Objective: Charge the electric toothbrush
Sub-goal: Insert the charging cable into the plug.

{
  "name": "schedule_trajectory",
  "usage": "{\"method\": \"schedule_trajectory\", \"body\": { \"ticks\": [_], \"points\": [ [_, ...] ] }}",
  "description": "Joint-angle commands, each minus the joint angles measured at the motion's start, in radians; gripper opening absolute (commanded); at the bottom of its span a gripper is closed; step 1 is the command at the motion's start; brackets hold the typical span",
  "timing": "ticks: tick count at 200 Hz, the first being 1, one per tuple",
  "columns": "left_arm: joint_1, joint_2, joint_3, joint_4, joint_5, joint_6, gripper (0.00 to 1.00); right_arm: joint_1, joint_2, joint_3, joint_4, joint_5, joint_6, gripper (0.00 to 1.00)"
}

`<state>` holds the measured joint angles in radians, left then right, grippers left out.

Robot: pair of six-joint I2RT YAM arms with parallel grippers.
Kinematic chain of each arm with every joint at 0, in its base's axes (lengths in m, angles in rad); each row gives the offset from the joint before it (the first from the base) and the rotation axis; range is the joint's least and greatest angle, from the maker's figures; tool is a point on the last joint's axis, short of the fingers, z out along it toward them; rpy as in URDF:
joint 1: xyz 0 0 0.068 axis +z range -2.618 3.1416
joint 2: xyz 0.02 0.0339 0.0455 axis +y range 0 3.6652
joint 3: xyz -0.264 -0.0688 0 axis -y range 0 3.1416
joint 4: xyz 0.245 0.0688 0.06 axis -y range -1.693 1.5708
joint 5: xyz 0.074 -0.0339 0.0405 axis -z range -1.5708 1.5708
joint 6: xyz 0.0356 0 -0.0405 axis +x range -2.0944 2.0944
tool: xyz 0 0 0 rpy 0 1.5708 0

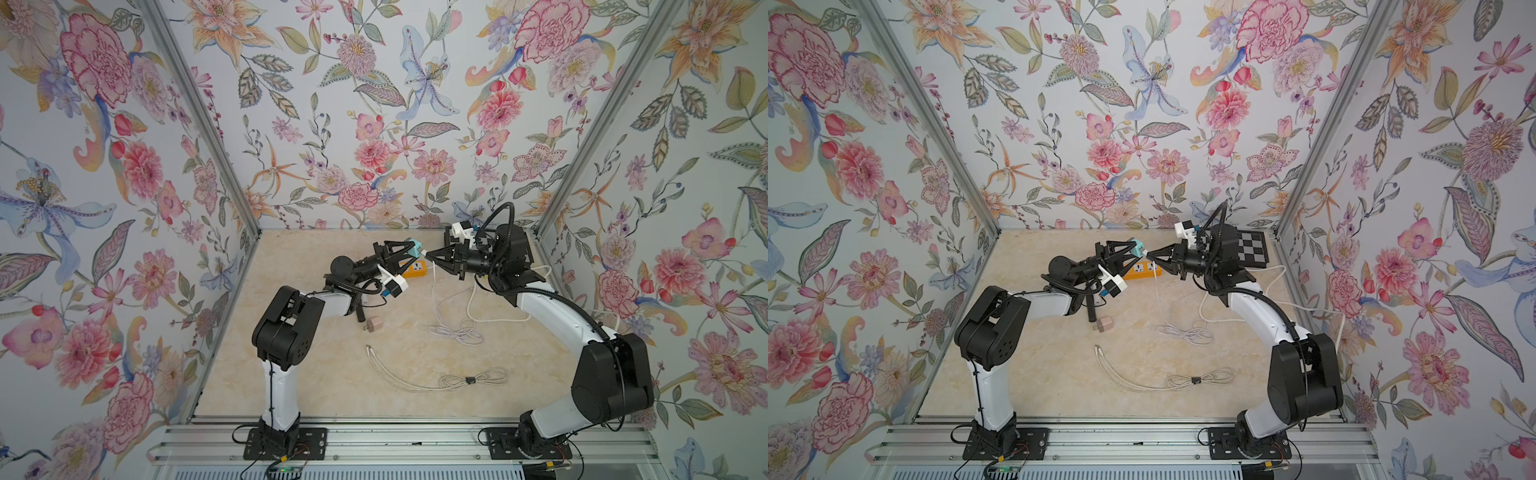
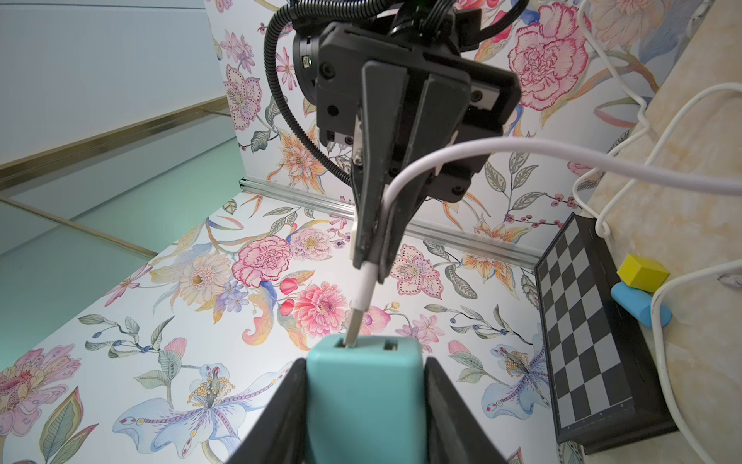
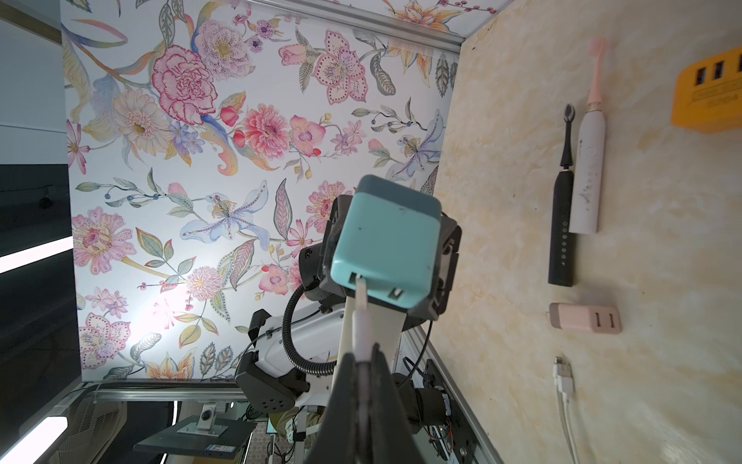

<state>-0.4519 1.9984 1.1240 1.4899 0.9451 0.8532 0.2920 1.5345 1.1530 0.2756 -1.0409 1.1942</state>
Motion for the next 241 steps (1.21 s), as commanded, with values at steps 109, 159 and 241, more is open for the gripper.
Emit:
{"method": "schedule_trajectory", "body": {
  "ticks": [109,159,241],
  "points": [
    [-0.044,-0.028,-0.030,0.064,0.077,0.086,0.00,0.007,0.024,0.065,-0.002,-0.004,0.084,0.00],
    [-0.046,-0.046,-0.024,0.057,0.077,0.111,0.00,0.005,0.019,0.058,-0.146,0.029,0.029,0.00],
    [-0.074,-0.079,-0.062,0.034,0.102,0.186,0.00,-0.004,0.031,0.055,-0.156,0.026,0.085,0.00]
  ]
}}
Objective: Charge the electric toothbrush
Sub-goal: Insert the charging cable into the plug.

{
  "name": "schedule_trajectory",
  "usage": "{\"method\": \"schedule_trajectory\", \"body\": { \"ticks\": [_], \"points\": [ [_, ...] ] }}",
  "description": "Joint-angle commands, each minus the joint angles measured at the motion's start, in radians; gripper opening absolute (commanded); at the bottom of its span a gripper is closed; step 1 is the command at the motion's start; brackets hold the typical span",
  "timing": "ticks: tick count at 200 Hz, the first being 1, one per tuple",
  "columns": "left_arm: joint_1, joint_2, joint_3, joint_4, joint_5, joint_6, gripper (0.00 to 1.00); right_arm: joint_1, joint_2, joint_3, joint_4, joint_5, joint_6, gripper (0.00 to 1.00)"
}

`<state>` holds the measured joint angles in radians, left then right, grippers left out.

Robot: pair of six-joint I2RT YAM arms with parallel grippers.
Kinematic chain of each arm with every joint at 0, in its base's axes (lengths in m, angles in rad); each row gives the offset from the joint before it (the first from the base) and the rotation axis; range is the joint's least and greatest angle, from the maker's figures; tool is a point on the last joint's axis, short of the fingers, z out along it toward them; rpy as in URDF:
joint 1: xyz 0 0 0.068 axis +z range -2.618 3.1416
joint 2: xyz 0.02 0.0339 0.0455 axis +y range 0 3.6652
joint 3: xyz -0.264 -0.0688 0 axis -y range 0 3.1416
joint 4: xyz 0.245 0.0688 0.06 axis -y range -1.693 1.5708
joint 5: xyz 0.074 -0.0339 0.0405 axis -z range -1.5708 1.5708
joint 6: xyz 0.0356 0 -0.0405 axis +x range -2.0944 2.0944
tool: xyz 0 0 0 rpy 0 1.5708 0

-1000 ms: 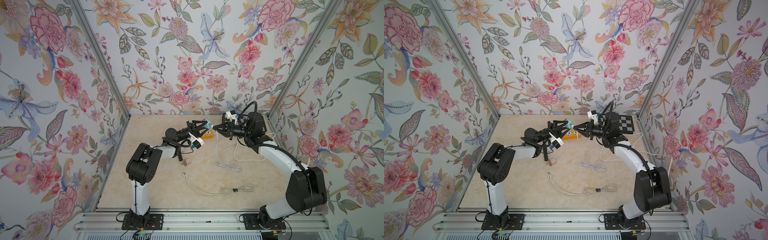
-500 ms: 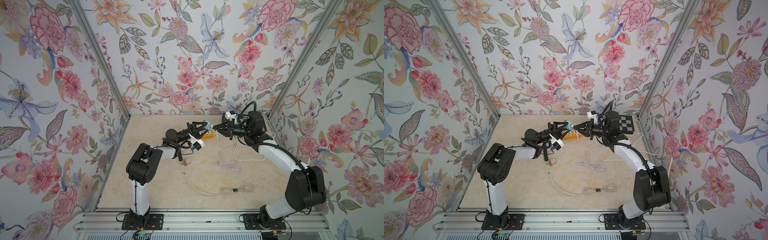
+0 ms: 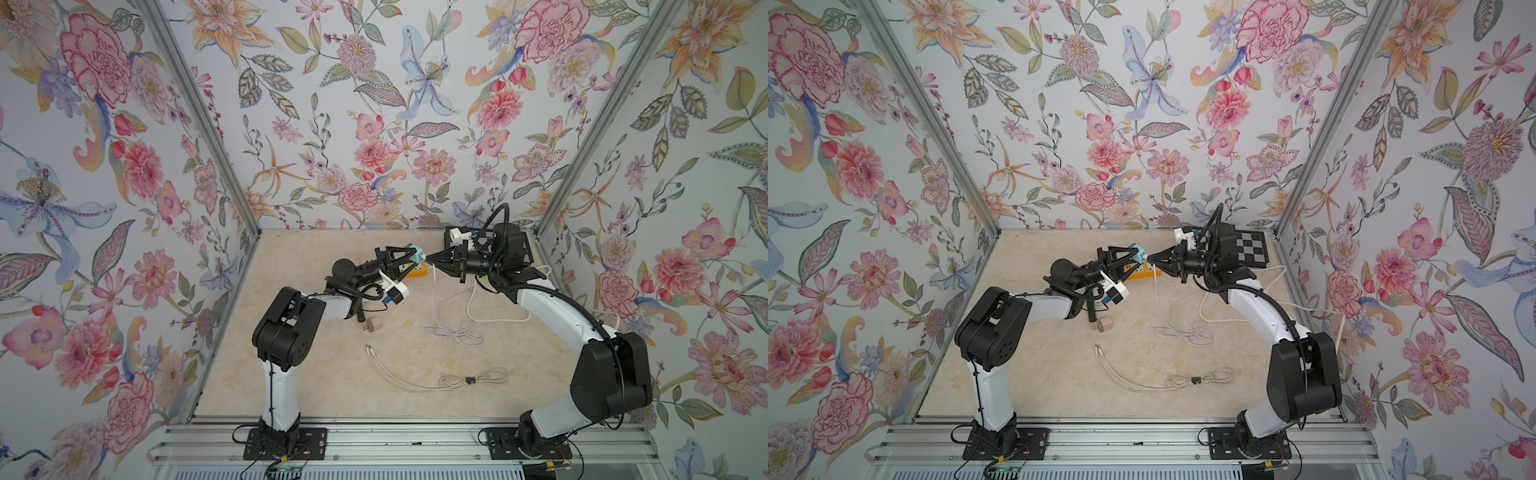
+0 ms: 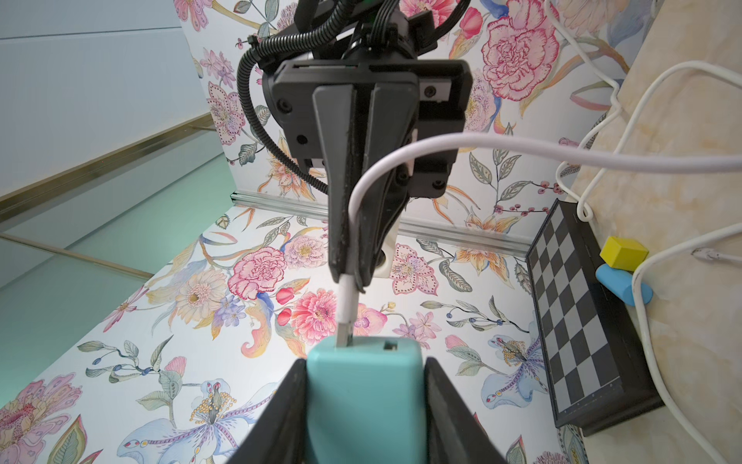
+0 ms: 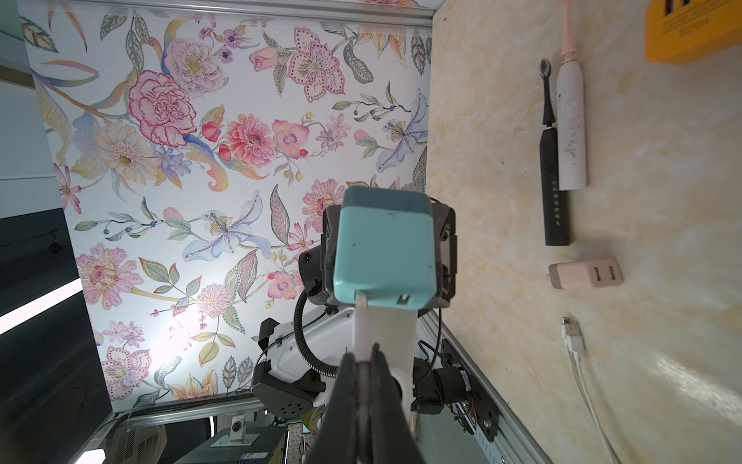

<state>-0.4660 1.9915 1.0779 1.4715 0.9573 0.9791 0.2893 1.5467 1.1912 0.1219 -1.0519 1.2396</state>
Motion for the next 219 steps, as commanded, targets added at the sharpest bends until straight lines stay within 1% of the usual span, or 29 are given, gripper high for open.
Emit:
{"method": "schedule_trajectory", "body": {
  "ticks": [1,22,48,117,141,170,187,196,210,219],
  "points": [
    [-0.061,-0.072,-0.017,0.052,0.091,0.061,0.00,-0.002,0.019,0.017,-0.003,0.037,0.040,0.00],
    [-0.079,-0.090,-0.031,0.044,0.098,0.094,0.00,-0.004,0.021,0.021,-0.013,0.032,0.043,0.00],
    [-0.116,-0.115,-0.040,-0.002,0.104,0.151,0.00,-0.004,0.015,0.044,-0.040,0.043,0.012,0.00],
    [-0.204,-0.137,-0.049,-0.031,0.123,0.156,0.00,0.022,0.038,0.084,-0.046,0.067,-0.005,0.00],
    [-0.223,-0.143,-0.039,-0.072,0.140,0.176,0.00,0.035,0.051,0.087,-0.047,0.070,-0.010,0.00],
    [-0.240,-0.143,-0.048,-0.027,0.154,0.143,0.00,0.044,0.060,0.090,-0.048,0.091,-0.029,0.00],
    [-0.247,-0.149,-0.058,-0.055,0.145,0.145,0.00,0.042,0.061,0.093,-0.047,0.097,-0.037,0.00],
    [-0.244,-0.147,-0.066,-0.065,0.118,0.136,0.00,0.040,0.051,0.095,-0.048,0.100,-0.059,0.00],
    [-0.219,-0.133,-0.077,-0.079,0.066,0.091,0.00,0.021,0.009,0.085,-0.075,0.105,-0.119,0.07],
    [-0.190,-0.120,-0.084,-0.097,0.008,0.036,0.00,-0.007,-0.040,0.062,-0.107,0.120,-0.173,0.15]
  ]
}}
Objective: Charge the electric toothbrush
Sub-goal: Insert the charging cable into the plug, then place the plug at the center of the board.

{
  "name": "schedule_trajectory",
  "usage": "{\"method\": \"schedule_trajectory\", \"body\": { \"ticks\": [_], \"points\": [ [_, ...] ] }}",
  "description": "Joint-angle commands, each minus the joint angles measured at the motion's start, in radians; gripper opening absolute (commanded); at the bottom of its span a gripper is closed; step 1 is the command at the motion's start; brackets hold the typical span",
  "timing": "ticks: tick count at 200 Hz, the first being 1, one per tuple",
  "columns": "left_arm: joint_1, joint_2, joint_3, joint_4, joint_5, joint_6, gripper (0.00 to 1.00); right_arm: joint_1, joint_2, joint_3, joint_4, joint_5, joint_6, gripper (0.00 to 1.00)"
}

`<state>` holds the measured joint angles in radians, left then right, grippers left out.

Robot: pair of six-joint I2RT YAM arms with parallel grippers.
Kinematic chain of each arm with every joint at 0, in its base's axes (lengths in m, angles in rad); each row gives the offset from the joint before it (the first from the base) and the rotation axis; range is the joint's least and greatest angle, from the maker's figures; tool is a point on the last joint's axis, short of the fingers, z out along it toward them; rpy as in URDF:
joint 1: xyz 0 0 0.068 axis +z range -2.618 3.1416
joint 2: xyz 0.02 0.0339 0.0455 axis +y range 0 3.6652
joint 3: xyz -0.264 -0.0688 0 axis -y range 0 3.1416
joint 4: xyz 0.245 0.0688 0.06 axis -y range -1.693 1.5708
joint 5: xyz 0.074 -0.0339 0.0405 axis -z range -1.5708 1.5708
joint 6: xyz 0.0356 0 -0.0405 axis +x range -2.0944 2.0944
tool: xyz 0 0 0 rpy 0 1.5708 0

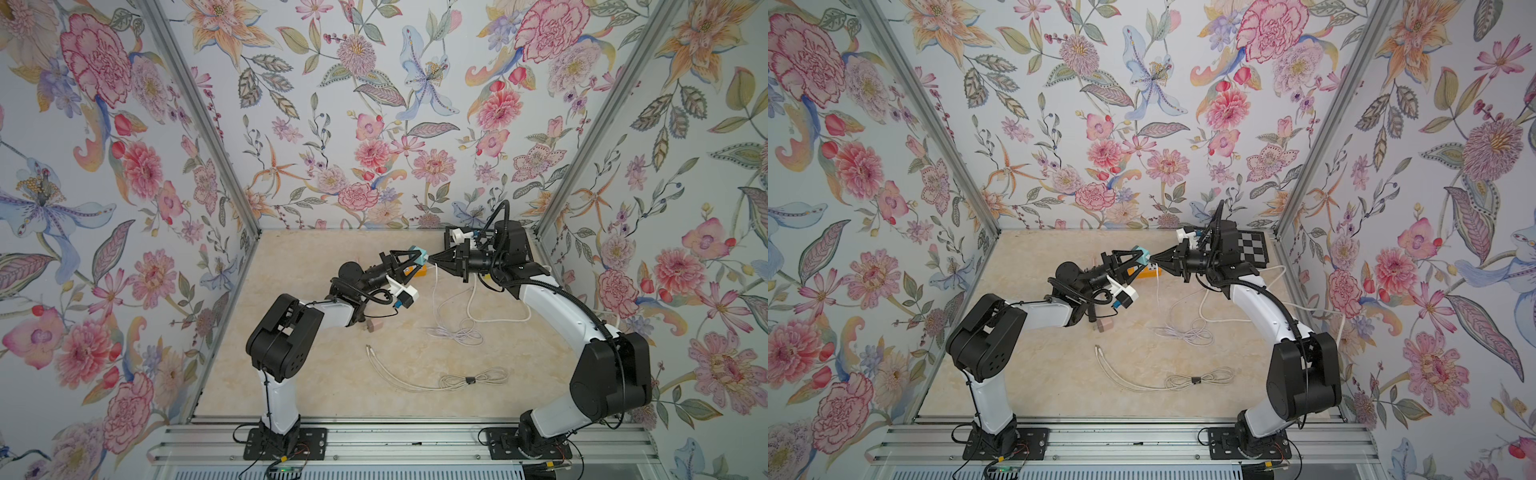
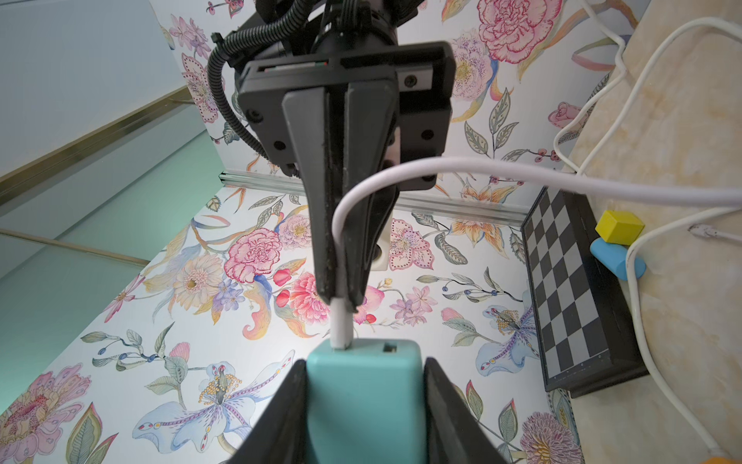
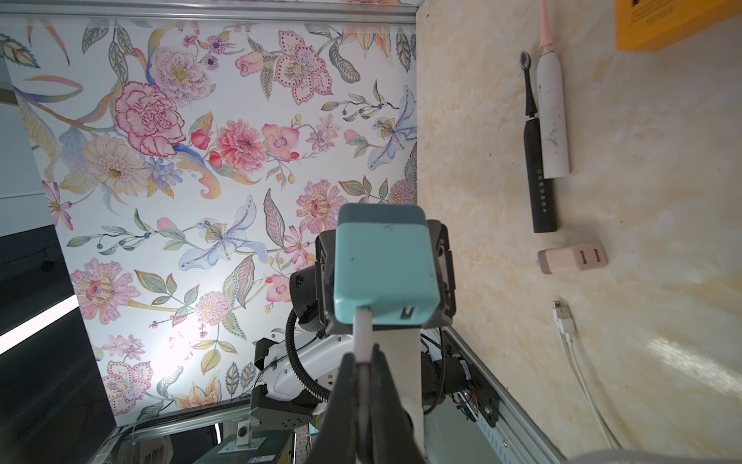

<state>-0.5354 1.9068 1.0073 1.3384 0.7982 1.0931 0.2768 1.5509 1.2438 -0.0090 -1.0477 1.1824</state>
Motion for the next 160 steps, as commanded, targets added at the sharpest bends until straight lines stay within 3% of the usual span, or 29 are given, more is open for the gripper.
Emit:
{"method": "schedule_trajectory", "body": {
  "ticks": [1,23,41,54,66,97,120,160],
  "points": [
    [-0.116,-0.035,-0.014,0.031,0.160,-0.082,0.00,0.001,-0.050,0.007,0.019,0.118,-0.123,0.16],
    [-0.015,-0.032,-0.035,-0.169,0.058,-0.126,0.00,-0.105,-0.216,-0.098,-0.060,0.201,-0.269,0.38],
    [0.040,-0.049,0.006,-0.572,-0.017,0.001,0.00,-0.201,-0.338,-0.198,-0.082,0.276,-0.338,0.51],
    [0.050,-0.052,0.099,-0.934,-0.086,0.097,0.00,-0.229,-0.394,-0.250,-0.093,0.336,-0.370,0.54],
    [0.050,-0.042,0.188,-1.213,-0.120,0.103,0.00,-0.229,-0.412,-0.269,-0.105,0.370,-0.400,0.55],
    [0.050,0.052,0.369,-1.711,-0.181,0.123,0.00,-0.228,-0.351,-0.256,-0.141,0.376,-0.447,0.55],
    [0.054,0.154,0.432,-1.793,-0.179,0.117,0.00,-0.224,-0.301,-0.229,-0.175,0.400,-0.471,0.54],
    [0.062,0.269,0.562,-1.735,-0.208,-0.086,0.00,-0.204,-0.285,-0.232,-0.296,0.582,-0.518,0.54]
  ]
}}
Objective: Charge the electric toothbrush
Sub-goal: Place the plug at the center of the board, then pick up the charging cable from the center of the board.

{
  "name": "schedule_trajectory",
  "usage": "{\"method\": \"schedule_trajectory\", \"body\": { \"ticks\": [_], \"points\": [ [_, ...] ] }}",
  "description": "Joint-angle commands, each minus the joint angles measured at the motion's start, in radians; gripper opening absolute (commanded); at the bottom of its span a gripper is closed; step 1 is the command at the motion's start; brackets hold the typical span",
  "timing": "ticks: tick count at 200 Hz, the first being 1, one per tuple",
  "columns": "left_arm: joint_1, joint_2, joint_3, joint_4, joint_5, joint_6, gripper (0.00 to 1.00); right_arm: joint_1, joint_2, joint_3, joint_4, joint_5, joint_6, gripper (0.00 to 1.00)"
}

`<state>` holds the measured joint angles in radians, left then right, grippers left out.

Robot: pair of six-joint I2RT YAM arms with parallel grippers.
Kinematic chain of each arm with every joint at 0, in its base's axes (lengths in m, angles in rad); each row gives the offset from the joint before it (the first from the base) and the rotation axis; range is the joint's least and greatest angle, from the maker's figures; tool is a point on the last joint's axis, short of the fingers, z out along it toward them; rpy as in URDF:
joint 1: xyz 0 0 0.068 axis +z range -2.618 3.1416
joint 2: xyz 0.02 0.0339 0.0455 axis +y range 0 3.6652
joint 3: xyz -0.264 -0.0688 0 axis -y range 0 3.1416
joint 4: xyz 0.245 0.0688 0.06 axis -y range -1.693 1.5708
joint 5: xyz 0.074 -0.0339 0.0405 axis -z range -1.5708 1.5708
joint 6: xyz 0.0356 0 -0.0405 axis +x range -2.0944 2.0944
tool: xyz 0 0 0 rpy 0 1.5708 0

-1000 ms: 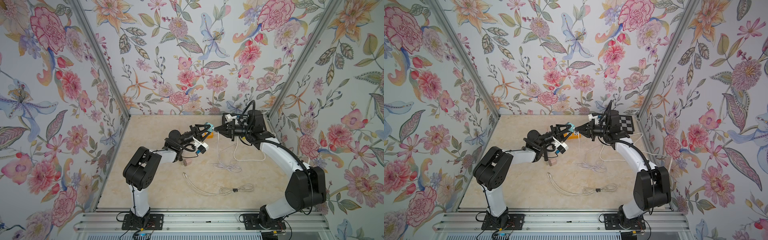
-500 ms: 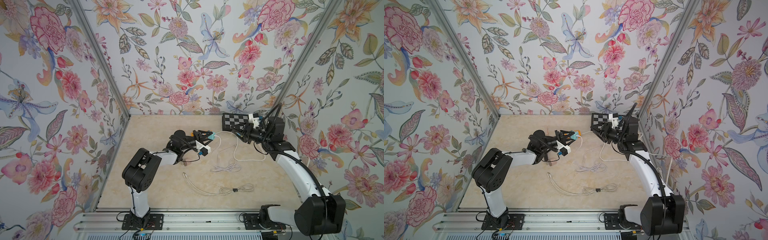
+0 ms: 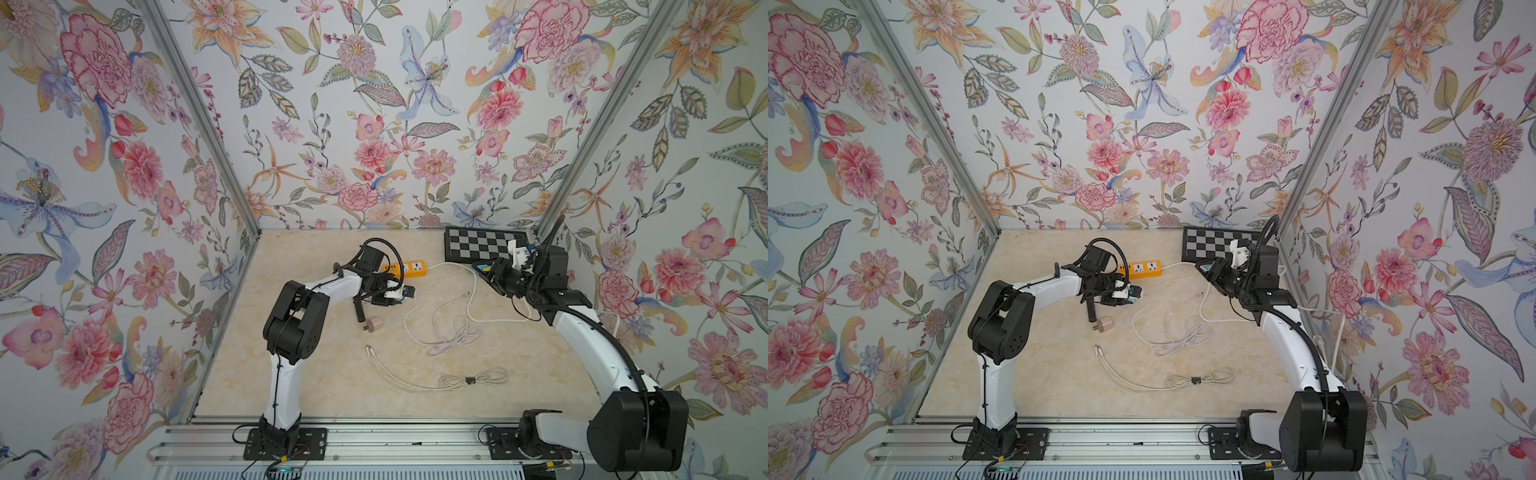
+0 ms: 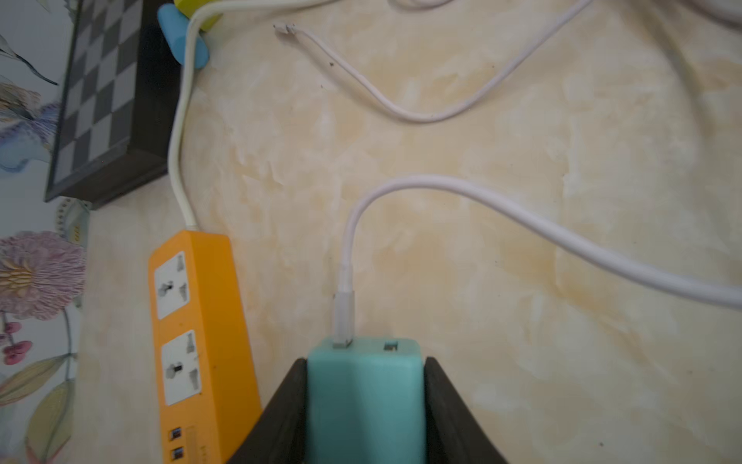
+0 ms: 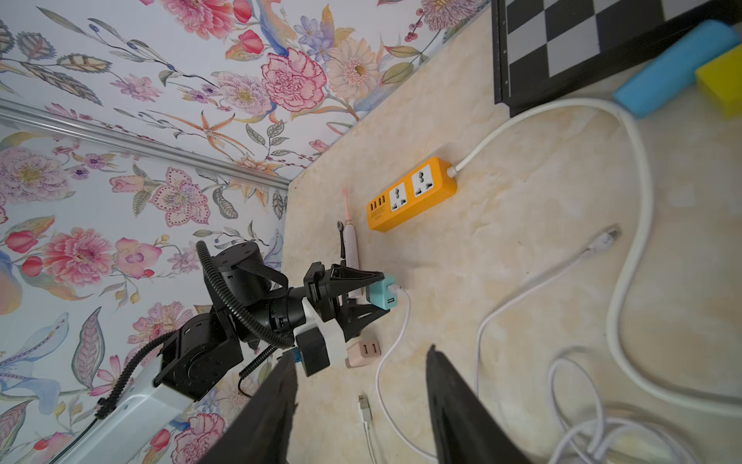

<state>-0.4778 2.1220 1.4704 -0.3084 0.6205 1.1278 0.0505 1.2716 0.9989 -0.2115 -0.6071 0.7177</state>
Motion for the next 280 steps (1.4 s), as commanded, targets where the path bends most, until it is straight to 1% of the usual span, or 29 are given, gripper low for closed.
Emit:
{"method": "schedule_trajectory", "body": {
  "ticks": [1,5,16,25,30,34,46,52,56,62,70,82,87,101,109,130,138,148,169,173,186,198,210,235,248,251,258,280],
  "points": [
    [0.005,0.058,0.104,-0.092,-0.031,-0.124,0.00,0.024,-0.006,0.012,-0.097,0.148,-0.054,0.54],
    [0.004,0.068,0.125,-0.110,-0.035,-0.126,0.00,0.033,-0.004,0.008,-0.107,0.177,-0.054,0.54],
    [0.003,0.097,0.178,-0.177,-0.048,-0.108,0.09,0.059,0.009,-0.001,-0.130,0.260,-0.055,0.54],
    [0.004,0.109,0.204,-0.212,-0.058,-0.111,0.20,0.083,0.023,-0.010,-0.137,0.320,-0.055,0.54],
    [0.005,0.109,0.209,-0.227,-0.061,-0.105,0.31,0.094,0.034,-0.014,-0.139,0.353,-0.054,0.55],
    [0.004,0.104,0.207,-0.232,-0.062,-0.101,0.37,0.104,0.042,-0.015,-0.140,0.376,-0.053,0.56],
    [0.004,0.075,0.188,-0.225,-0.051,-0.106,0.44,0.128,0.081,-0.011,-0.141,0.434,-0.053,0.57],
    [0.005,0.055,0.180,-0.216,-0.041,-0.123,0.51,0.140,0.104,-0.005,-0.141,0.459,-0.056,0.57],
    [0.004,0.039,0.172,-0.198,-0.043,-0.160,0.55,0.146,0.119,0.001,-0.141,0.471,-0.056,0.57],
    [0.003,0.011,0.161,-0.151,-0.076,-0.256,0.62,0.156,0.146,0.011,-0.141,0.493,-0.058,0.57],
    [-0.006,-0.027,0.151,-0.097,-0.163,-0.361,0.70,0.168,0.181,0.030,-0.142,0.518,-0.063,0.57],
    [-0.015,-0.073,0.152,-0.083,-0.271,-0.434,0.78,0.183,0.237,0.058,-0.140,0.539,-0.067,0.56],
    [-0.014,-0.092,0.151,-0.076,-0.313,-0.475,0.84,0.189,0.261,0.070,-0.140,0.543,-0.069,0.56],
    [-0.014,-0.147,0.140,-0.010,-0.469,-0.654,0.99,0.207,0.321,0.098,-0.139,0.564,-0.067,0.54],
    [-0.014,-0.169,0.155,-0.015,-0.526,-0.714,0.99,0.219,0.352,0.111,-0.134,0.574,-0.065,0.53],
    [-0.013,-0.206,0.194,-0.072,-0.668,-0.797,0.99,0.243,0.425,0.132,-0.112,0.610,-0.043,0.50],
    [-0.009,-0.227,0.173,-0.066,-0.683,-0.834,0.98,0.245,0.454,0.137,-0.100,0.612,-0.032,0.49],
    [-0.007,-0.268,0.121,-0.028,-0.668,-0.878,0.96,0.246,0.489,0.144,-0.087,0.621,-0.015,0.47],
    [-0.007,-0.392,-0.042,0.128,-0.598,-0.986,0.92,0.245,0.549,0.151,-0.057,0.648,0.000,0.41],
    [-0.004,-0.417,-0.077,0.164,-0.582,-1.033,0.91,0.245,0.560,0.151,-0.051,0.650,0.000,0.40],
    [0.004,-0.489,-0.181,0.278,-0.518,-1.129,0.87,0.244,0.587,0.160,-0.044,0.649,0.003,0.38],
    [0.011,-0.534,-0.245,0.342,-0.486,-1.219,0.83,0.245,0.609,0.164,-0.042,0.651,0.001,0.36],
    [0.010,-0.548,-0.268,0.352,-0.461,-1.272,0.82,0.247,0.620,0.157,-0.038,0.646,0.000,0.33],
    [0.010,-0.548,-0.257,0.312,-0.430,-1.373,0.79,0.263,0.635,0.151,-0.024,0.643,-0.047,0.25],
    [0.010,-0.548,-0.258,0.308,-0.407,-1.421,0.79,0.272,0.641,0.160,-0.022,0.633,-0.087,0.17],
    [0.011,-0.577,-0.260,0.308,-0.405,-1.431,0.79,0.273,0.641,0.162,-0.022,0.630,-0.096,0.15],
    [0.010,-0.586,-0.265,0.310,-0.401,-1.458,0.79,0.279,0.640,0.165,-0.022,0.632,-0.118,0.11],
    [0.011,-0.600,-0.282,0.304,-0.414,-1.523,0.81,0.296,0.614,0.173,-0.022,0.664,-0.188,0.04]
  ]
}}
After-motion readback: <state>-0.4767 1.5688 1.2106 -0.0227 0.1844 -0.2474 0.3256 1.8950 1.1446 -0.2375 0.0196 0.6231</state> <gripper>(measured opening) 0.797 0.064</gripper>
